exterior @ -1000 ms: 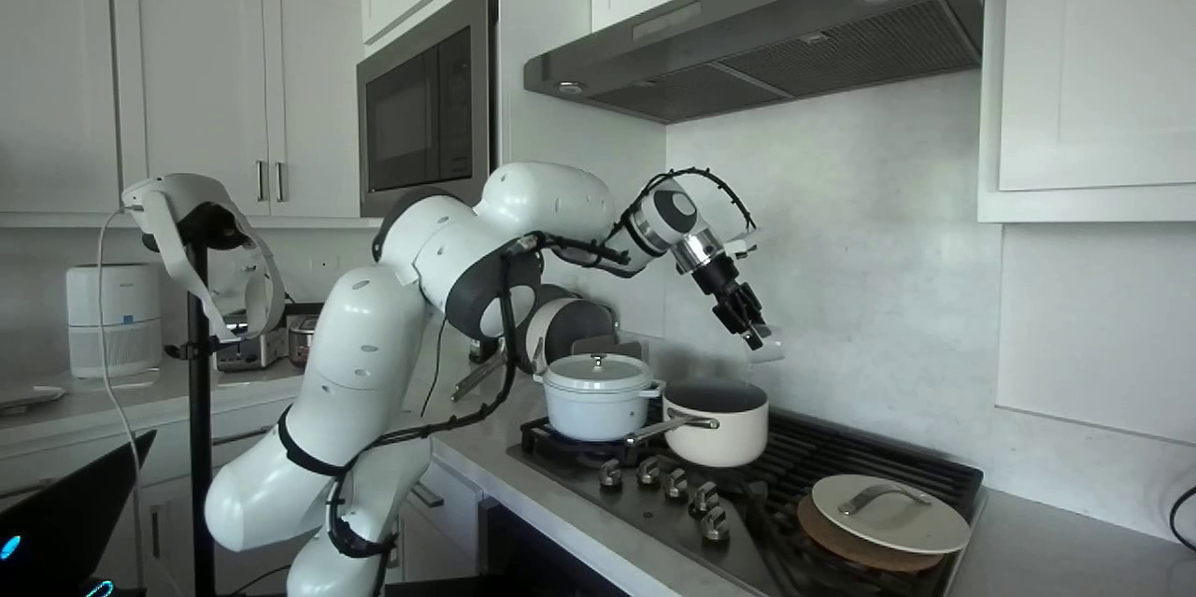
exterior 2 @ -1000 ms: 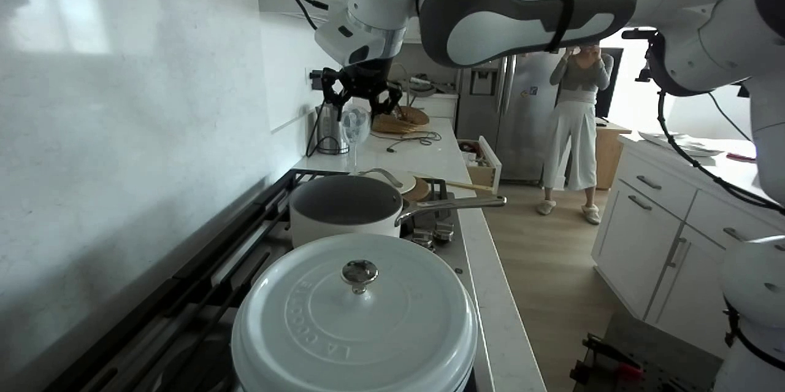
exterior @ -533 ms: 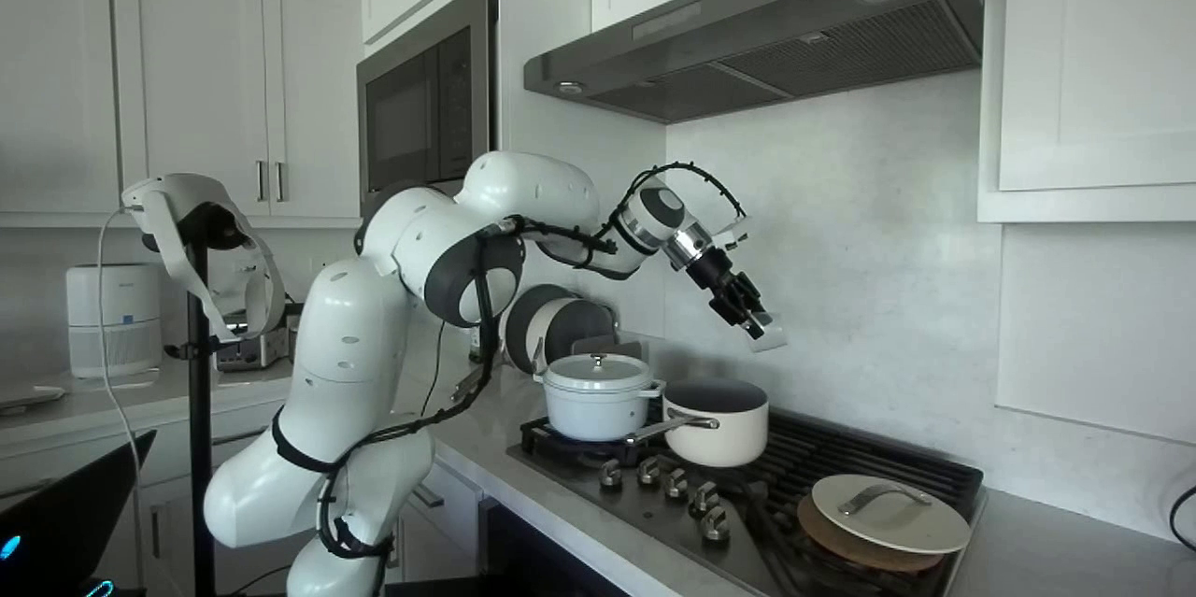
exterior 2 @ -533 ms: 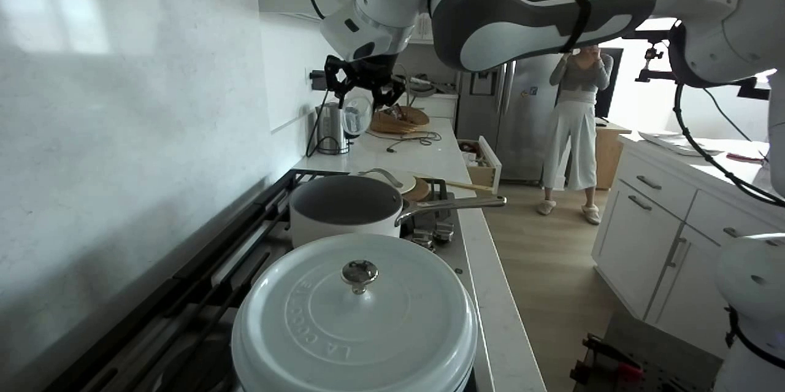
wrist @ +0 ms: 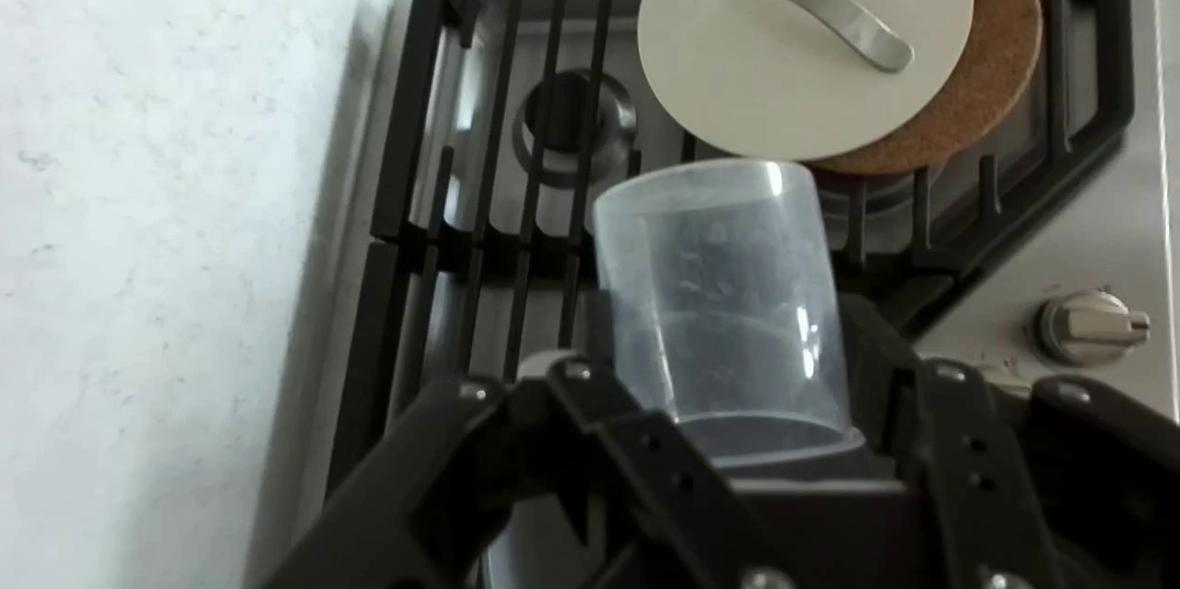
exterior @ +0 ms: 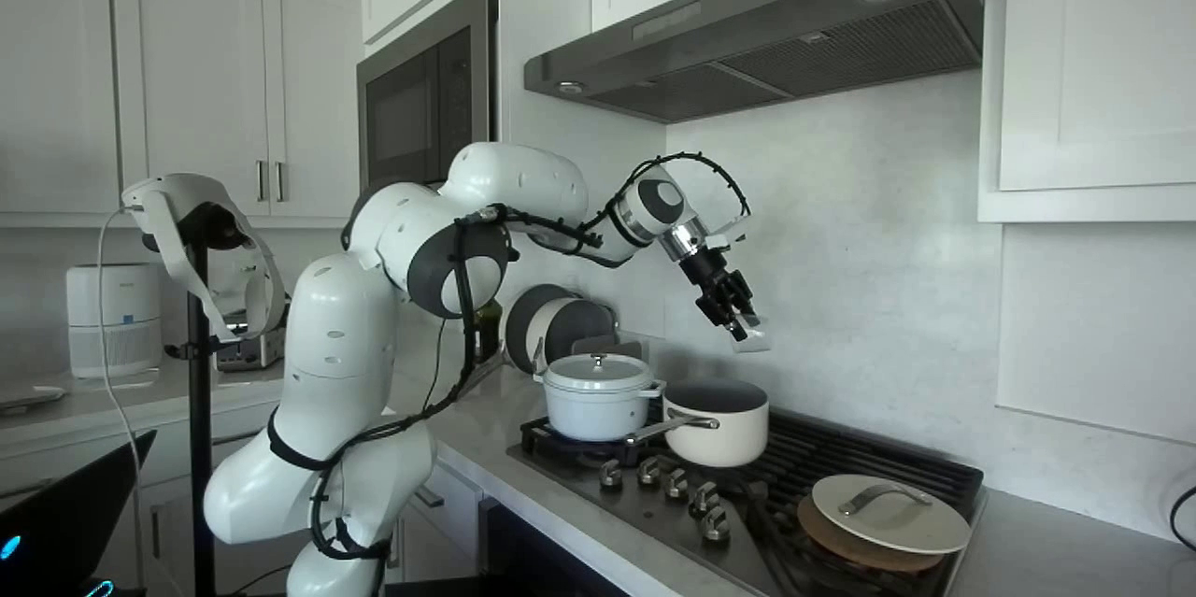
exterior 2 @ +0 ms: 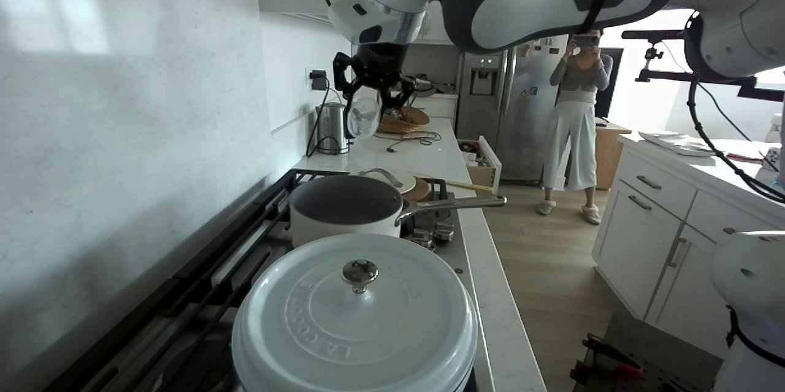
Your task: Pour some water into the pot
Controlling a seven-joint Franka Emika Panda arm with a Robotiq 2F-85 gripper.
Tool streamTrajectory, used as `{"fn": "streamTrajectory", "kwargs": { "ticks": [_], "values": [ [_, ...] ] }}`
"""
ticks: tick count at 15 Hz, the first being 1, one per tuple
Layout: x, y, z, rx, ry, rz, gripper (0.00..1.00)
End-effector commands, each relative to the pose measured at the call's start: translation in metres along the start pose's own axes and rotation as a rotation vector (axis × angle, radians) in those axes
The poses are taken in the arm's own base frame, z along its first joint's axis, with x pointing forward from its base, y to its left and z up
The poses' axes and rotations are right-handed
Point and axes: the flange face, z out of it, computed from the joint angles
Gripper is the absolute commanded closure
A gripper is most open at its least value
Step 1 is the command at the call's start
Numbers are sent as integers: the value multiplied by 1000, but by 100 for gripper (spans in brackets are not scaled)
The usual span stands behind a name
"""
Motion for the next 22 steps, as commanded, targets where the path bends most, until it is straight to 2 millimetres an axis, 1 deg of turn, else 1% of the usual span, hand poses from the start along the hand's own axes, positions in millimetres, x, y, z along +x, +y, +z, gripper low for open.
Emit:
{"fn": "streamTrajectory", "kwargs": {
  "ticks": [1, 3, 7, 9, 12, 16, 21, 22],
  "values": [
    [-23, -11, 1, 43, 141, 83, 65],
    [-41, -18, 5, 52, 223, 142, 65],
    [-90, -36, 15, 53, 447, 279, 65],
    [-113, -46, 26, 59, 559, 340, 65],
    [-144, -63, 48, 106, 708, 447, 65],
    [-176, -82, 74, 154, 831, 567, 65],
    [-219, -101, 101, 166, 922, 737, 65],
    [-207, -102, 98, 154, 867, 685, 65]
  ]
}}
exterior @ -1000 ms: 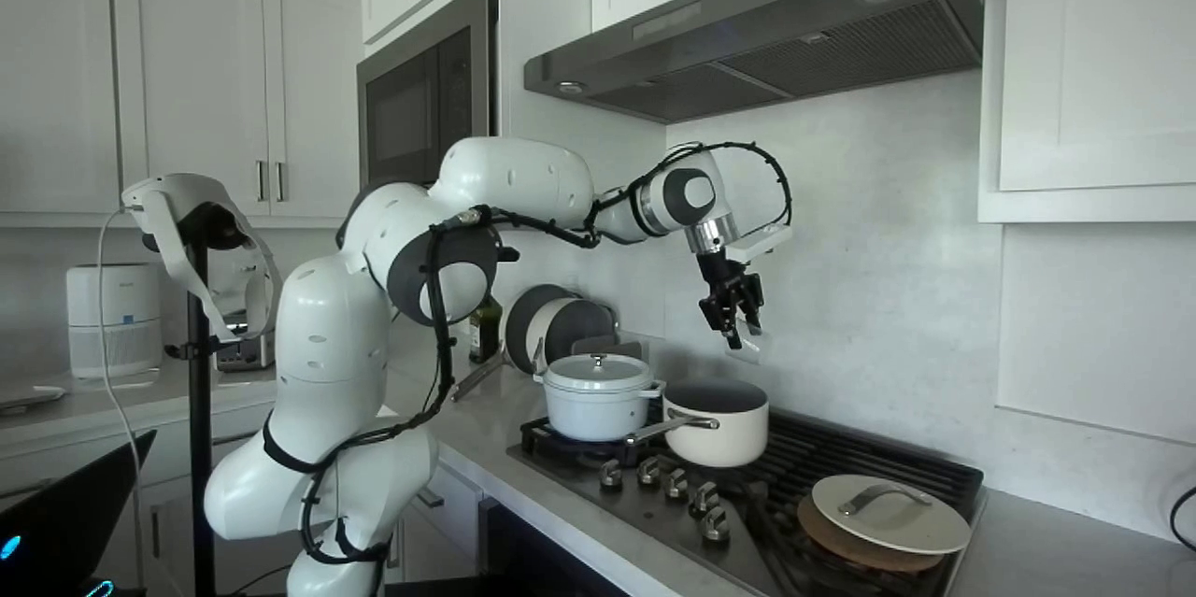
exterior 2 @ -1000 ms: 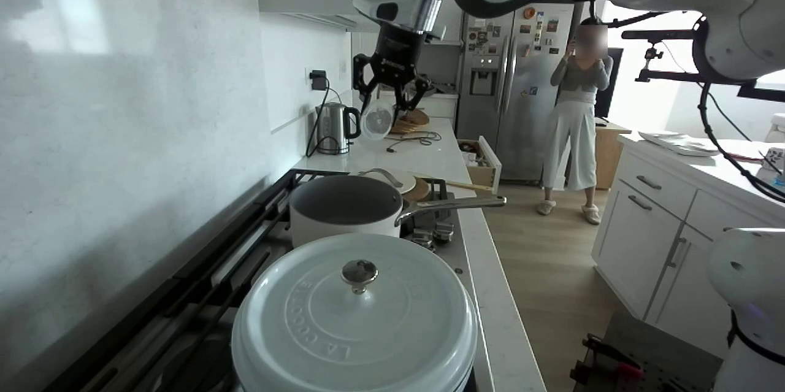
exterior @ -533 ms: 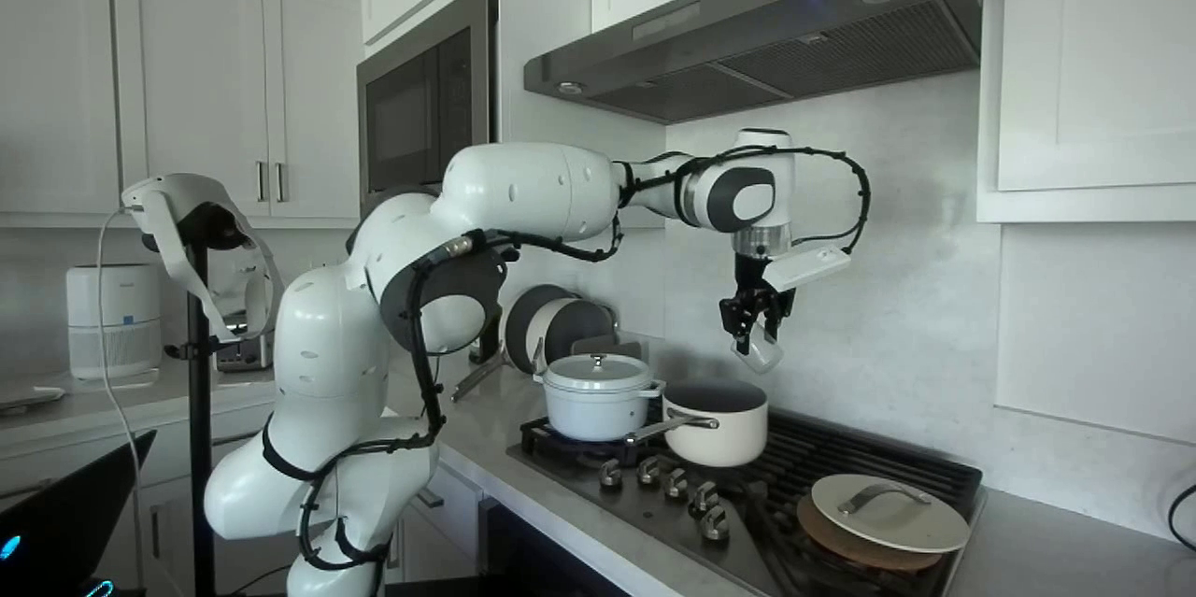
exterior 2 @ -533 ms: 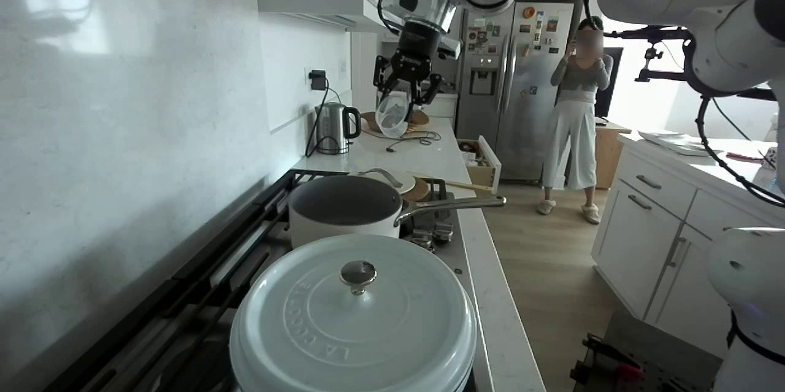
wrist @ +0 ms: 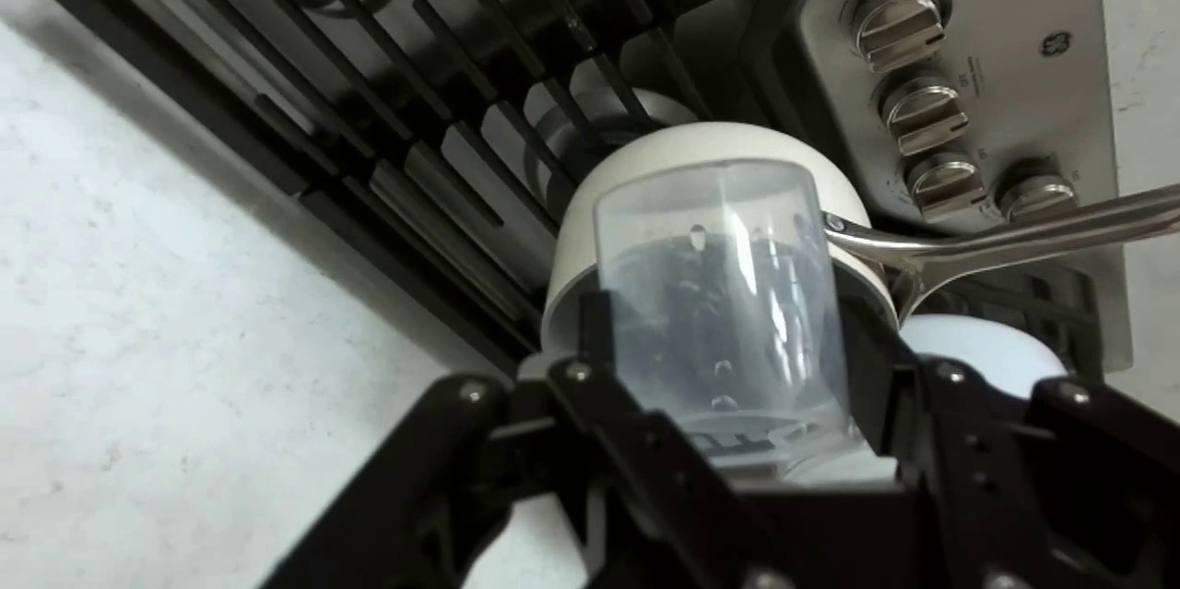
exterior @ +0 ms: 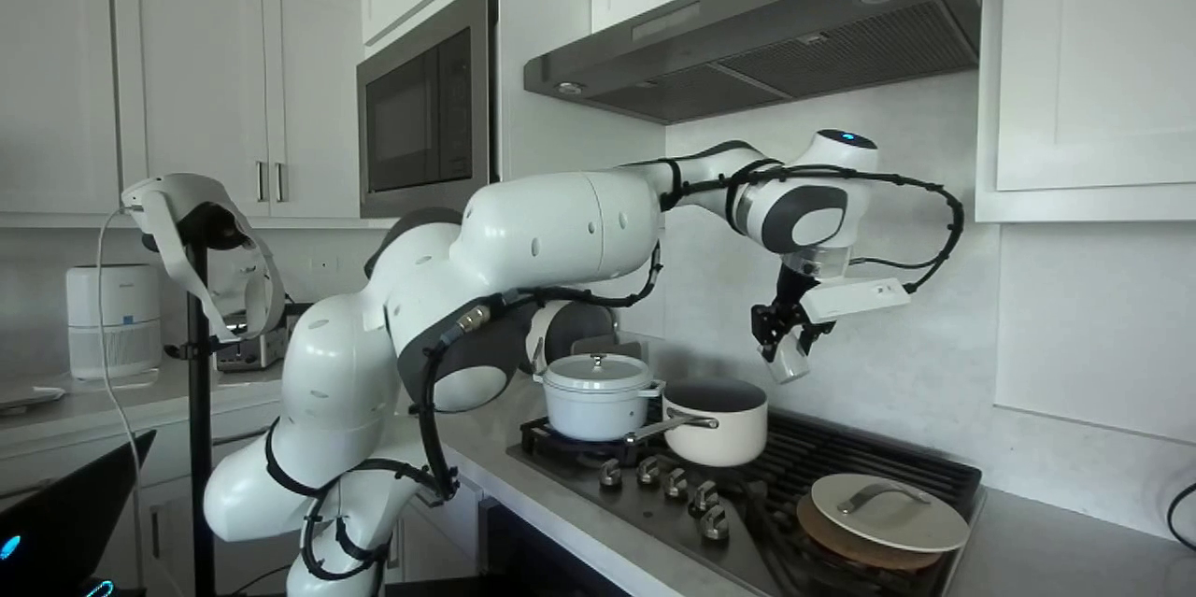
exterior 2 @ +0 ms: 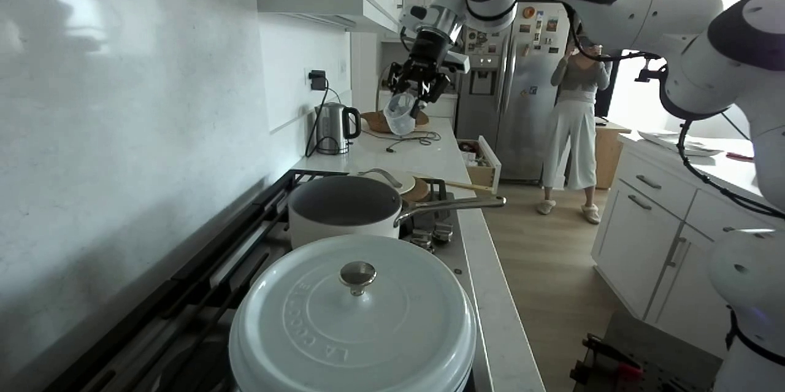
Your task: Pour some water into the pot
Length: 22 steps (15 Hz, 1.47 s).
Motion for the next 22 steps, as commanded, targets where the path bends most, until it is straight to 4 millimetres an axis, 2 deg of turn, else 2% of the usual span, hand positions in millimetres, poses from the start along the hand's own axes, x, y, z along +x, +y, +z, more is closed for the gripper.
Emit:
{"fn": "streamTrajectory", "kwargs": {
  "ticks": [1, 3, 7, 14, 15, 18, 22],
  "values": [
    [-6, 2, -2, -2, 8, 6, 40],
    [-12, 2, 0, 0, 19, 8, 40],
    [-5, 2, 1, 1, 21, -3, 40],
    [-5, 2, 1, 1, 21, -3, 40],
    [-6, 2, 1, 1, 21, -3, 65],
    [-7, 14, -4, -27, 55, 32, 65],
    [-28, 36, -23, -78, 130, 144, 65]
  ]
}}
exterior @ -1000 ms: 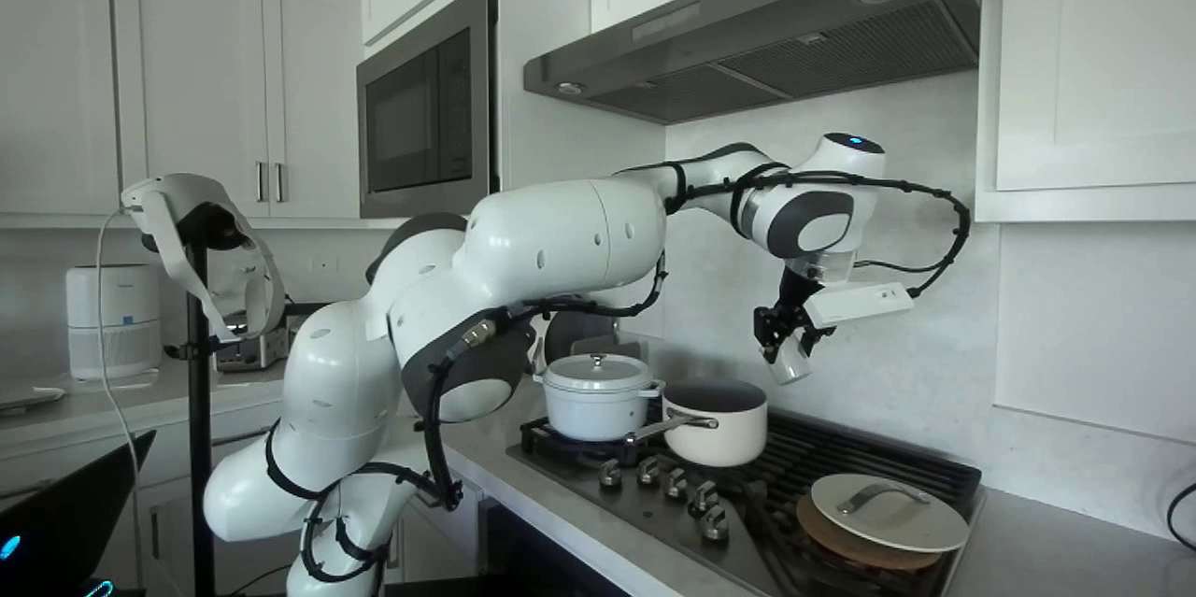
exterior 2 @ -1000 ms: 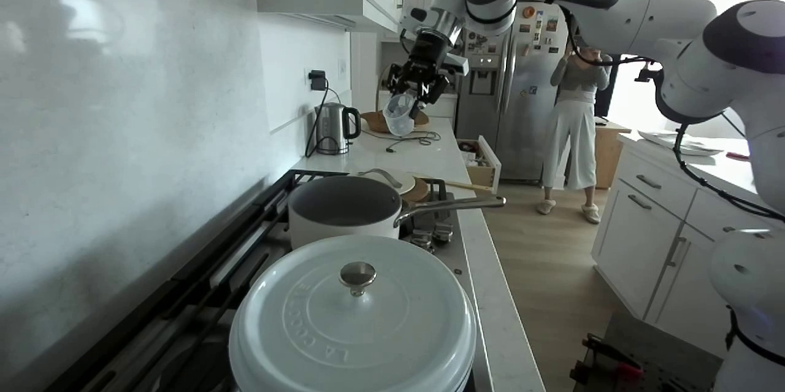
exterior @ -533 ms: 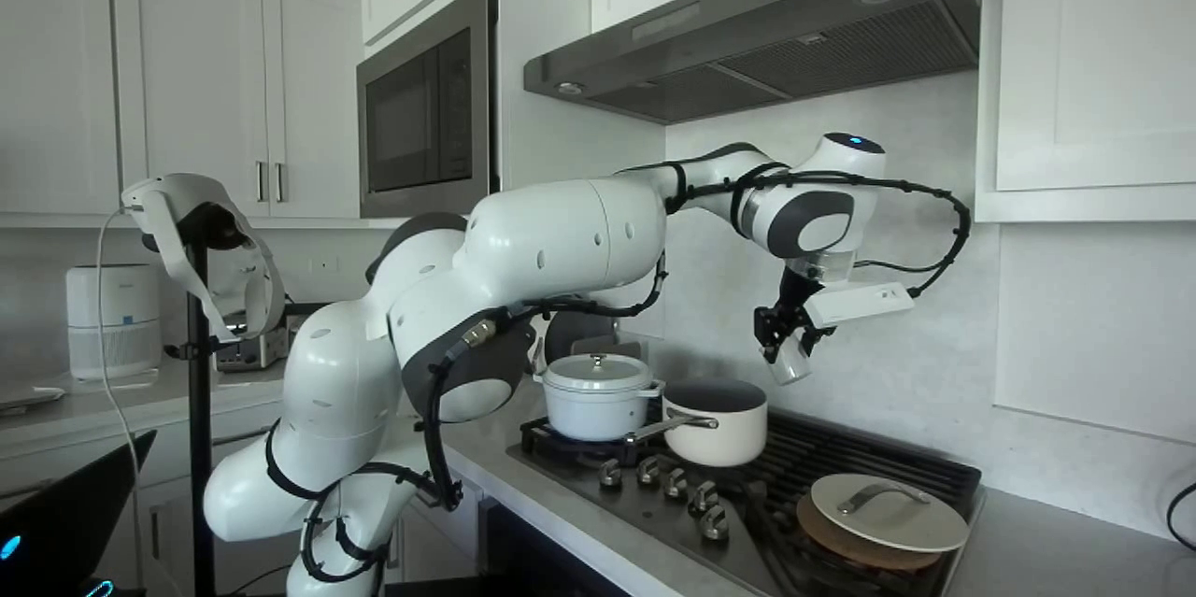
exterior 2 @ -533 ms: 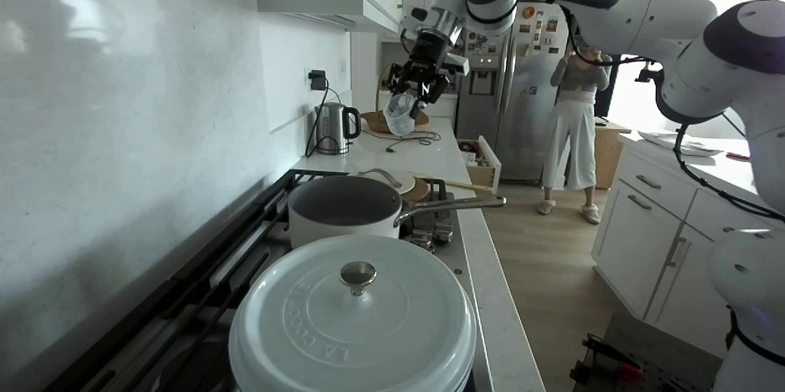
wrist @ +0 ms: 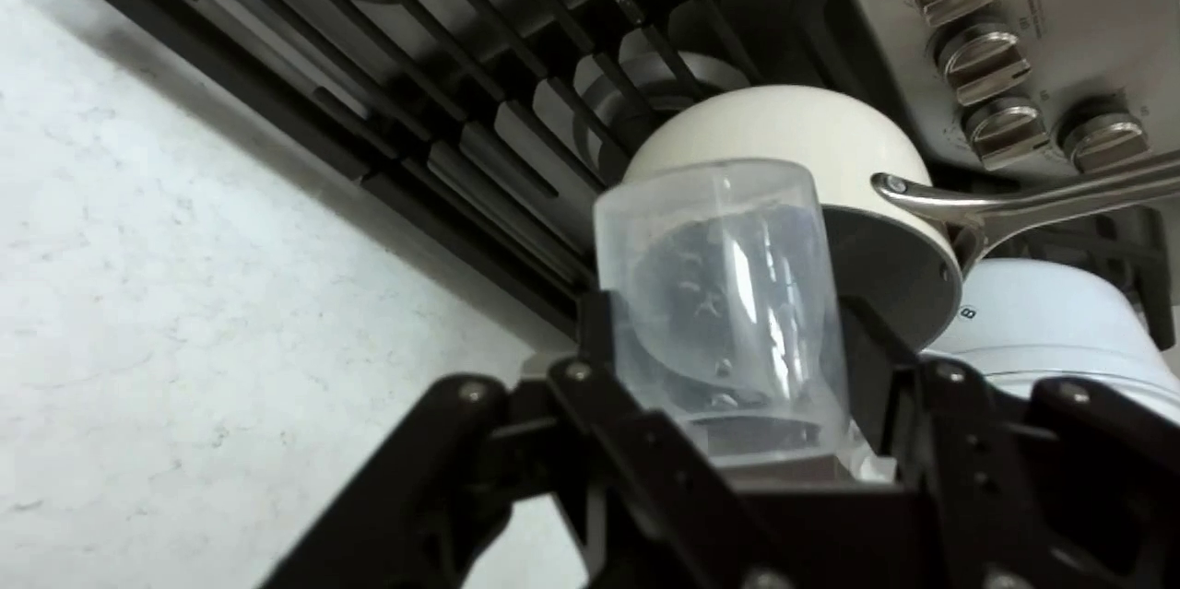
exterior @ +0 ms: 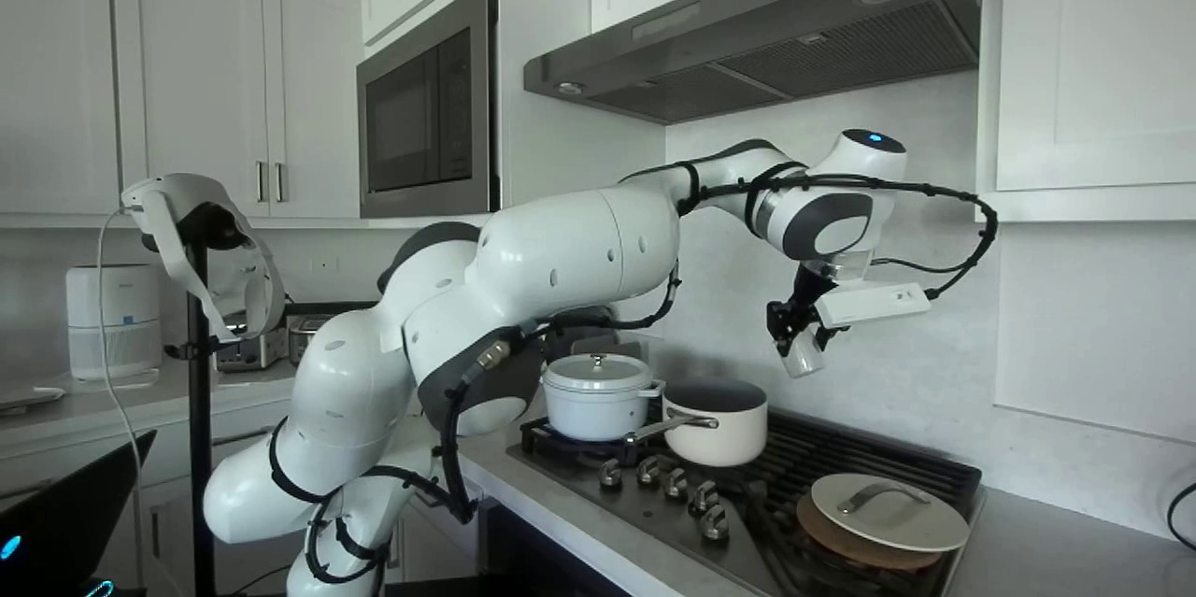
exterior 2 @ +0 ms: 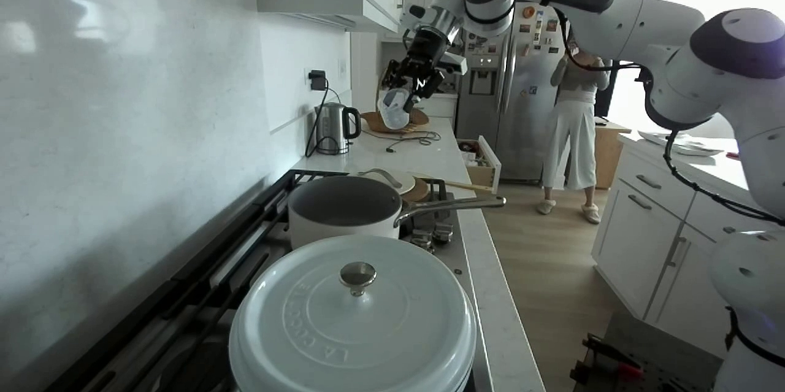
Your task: Pour some water into the pot
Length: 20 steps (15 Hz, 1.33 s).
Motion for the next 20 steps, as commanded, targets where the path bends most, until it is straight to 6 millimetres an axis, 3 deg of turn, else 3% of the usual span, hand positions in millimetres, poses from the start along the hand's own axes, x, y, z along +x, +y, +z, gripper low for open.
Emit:
{"fn": "streamTrajectory", "kwargs": {
  "ticks": [1, 7, 14, 20],
  "values": [
    [-15, 26, -19, -58, 67, 104, 65],
    [-70, 50, -52, -169, 100, 223, 65],
    [-132, 51, -103, -298, 117, 358, 65],
    [-186, 55, -121, -395, 187, 557, 65]
  ]
}}
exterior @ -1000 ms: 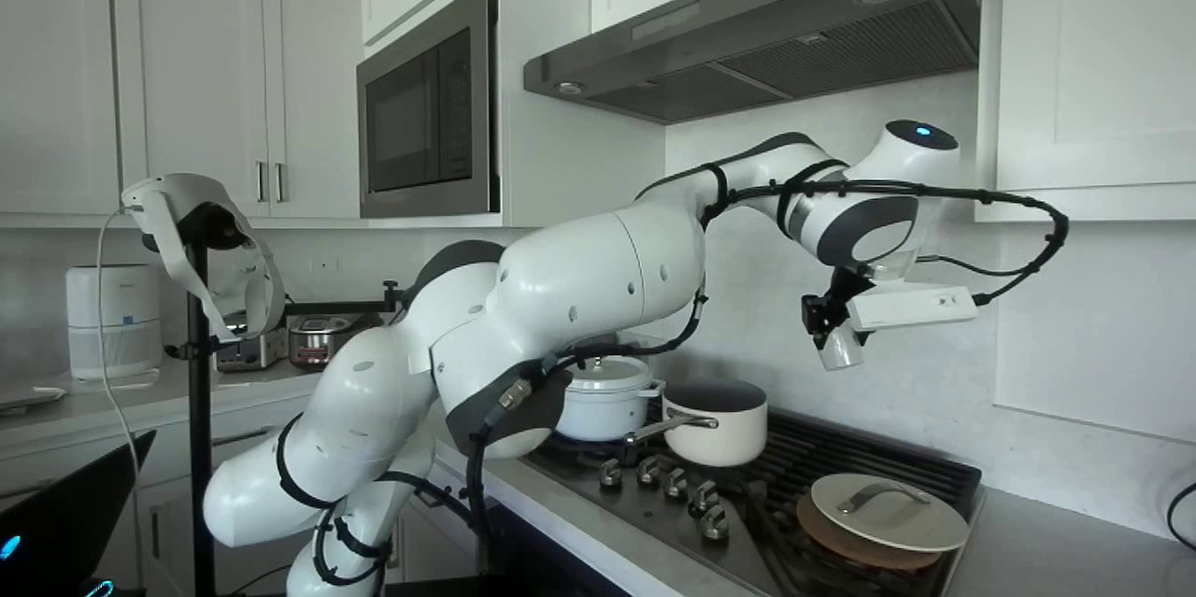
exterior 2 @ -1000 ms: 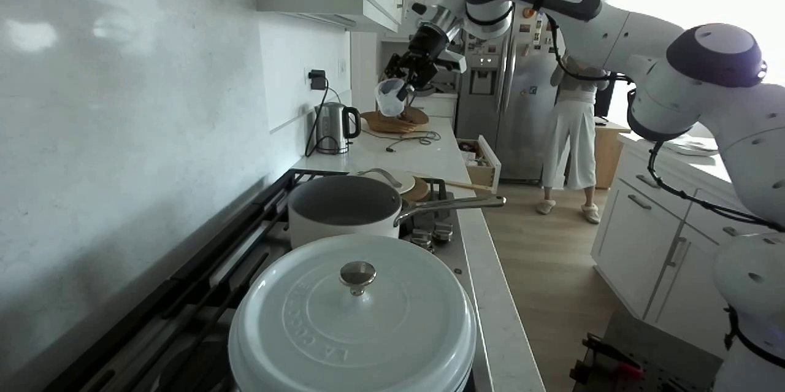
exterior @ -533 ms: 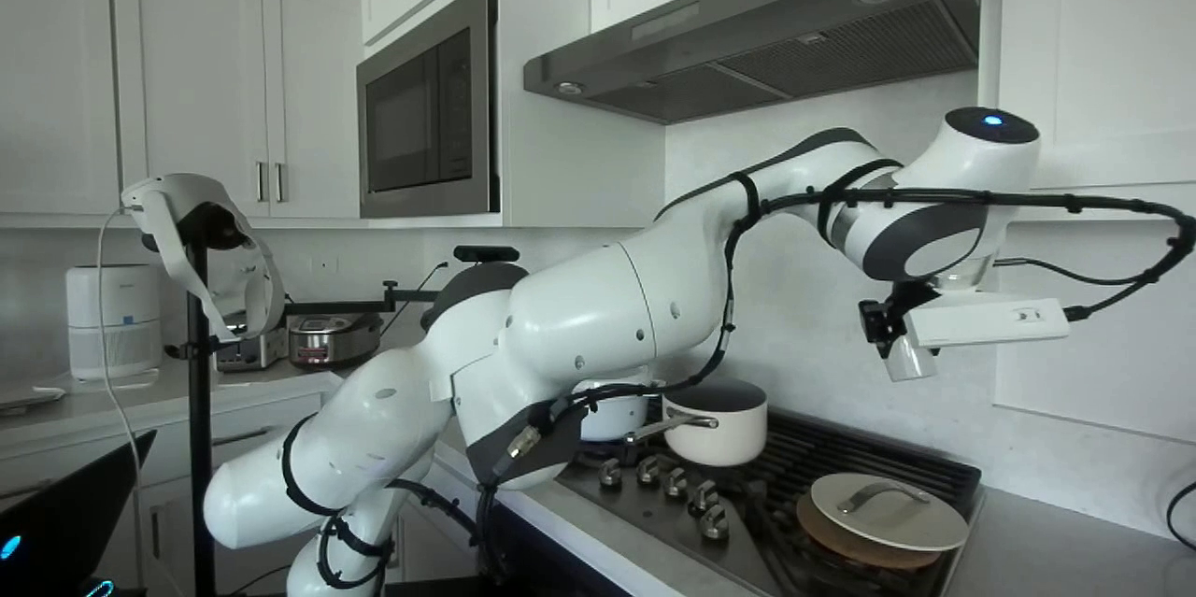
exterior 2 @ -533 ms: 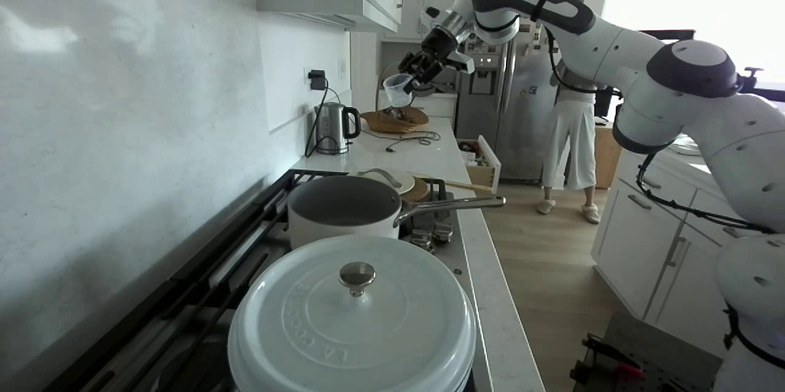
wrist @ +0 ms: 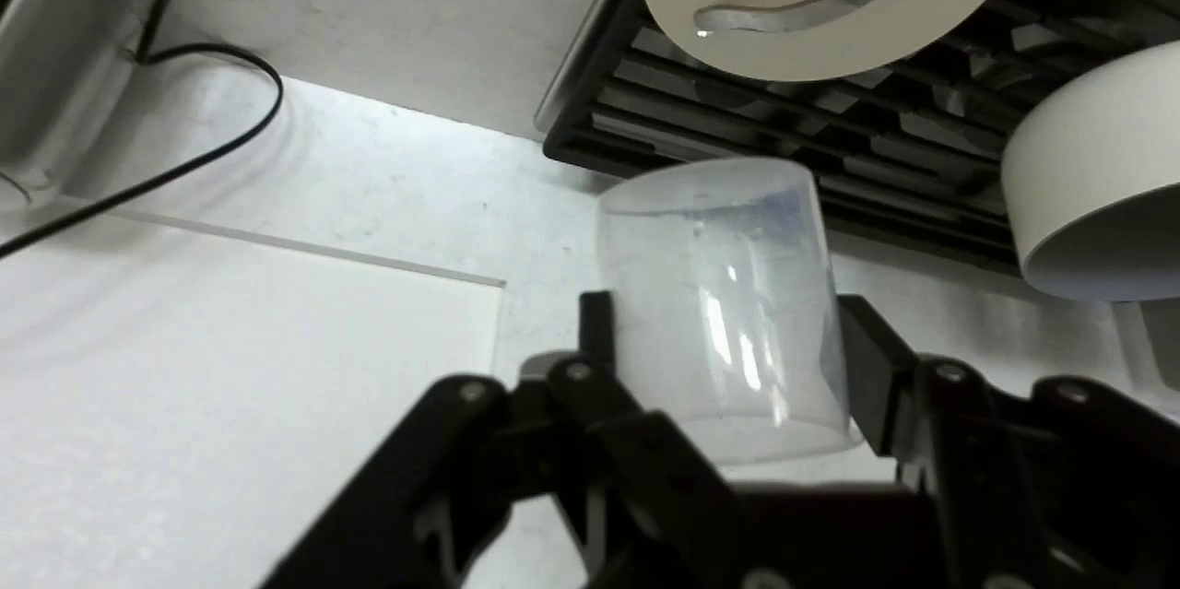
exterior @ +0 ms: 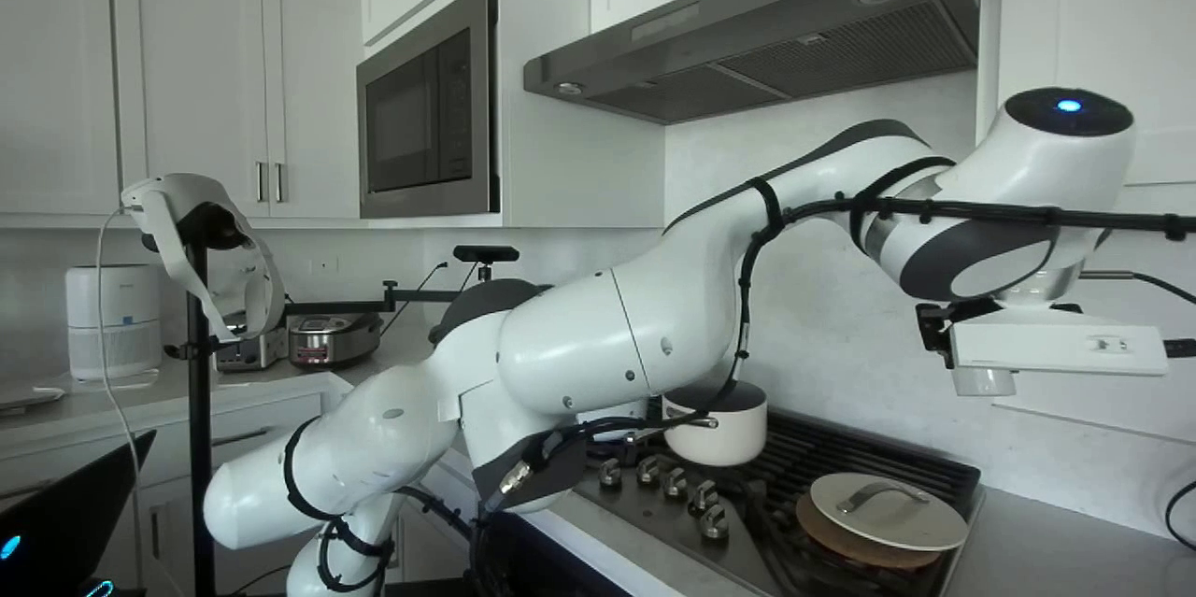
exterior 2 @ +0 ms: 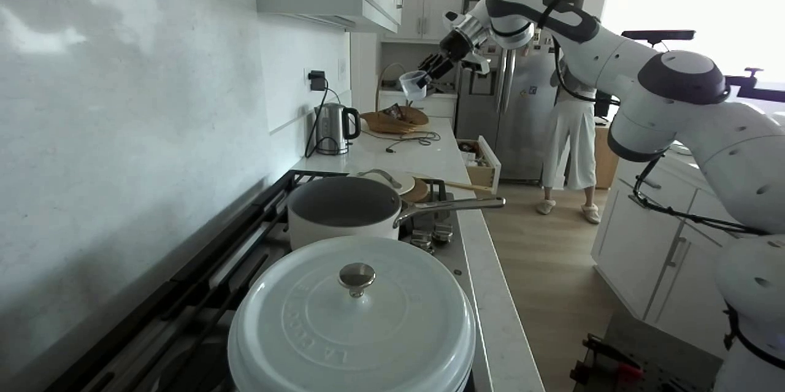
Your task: Pour some water into the pot
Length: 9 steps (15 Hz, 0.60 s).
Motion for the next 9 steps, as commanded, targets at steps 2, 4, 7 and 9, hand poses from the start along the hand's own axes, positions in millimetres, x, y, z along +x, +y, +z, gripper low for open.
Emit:
{"fn": "streamTrajectory", "kwargs": {
  "ticks": [2, 4, 7, 9],
  "values": [
    [-22, 25, -1, -80, 71, 151, 65],
    [-35, 37, 1, -122, 110, 218, 65],
    [-54, 51, 8, -171, 157, 301, 65],
    [-65, 57, 13, -185, 172, 322, 65]
  ]
}}
